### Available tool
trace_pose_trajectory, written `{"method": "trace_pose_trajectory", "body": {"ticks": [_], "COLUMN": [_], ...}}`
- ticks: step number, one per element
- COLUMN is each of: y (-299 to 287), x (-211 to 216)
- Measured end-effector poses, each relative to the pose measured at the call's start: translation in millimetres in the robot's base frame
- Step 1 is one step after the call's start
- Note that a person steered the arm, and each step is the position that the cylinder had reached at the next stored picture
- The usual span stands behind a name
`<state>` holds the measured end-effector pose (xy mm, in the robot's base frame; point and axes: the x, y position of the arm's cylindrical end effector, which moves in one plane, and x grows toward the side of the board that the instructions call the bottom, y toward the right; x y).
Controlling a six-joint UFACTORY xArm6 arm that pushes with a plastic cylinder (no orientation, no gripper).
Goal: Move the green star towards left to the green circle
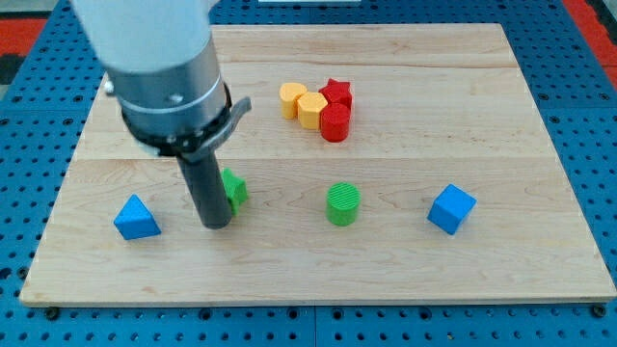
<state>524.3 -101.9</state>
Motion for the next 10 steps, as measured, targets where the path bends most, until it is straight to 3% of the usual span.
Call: {"method": "trace_pose_trajectory", "body": {"ticks": [1, 2, 4, 6, 7, 8, 9, 10], "y": [-33, -84, -37, 14, -50, -29, 24, 18], "x": [32, -10, -61, -30, -31, 11, 17, 2]}}
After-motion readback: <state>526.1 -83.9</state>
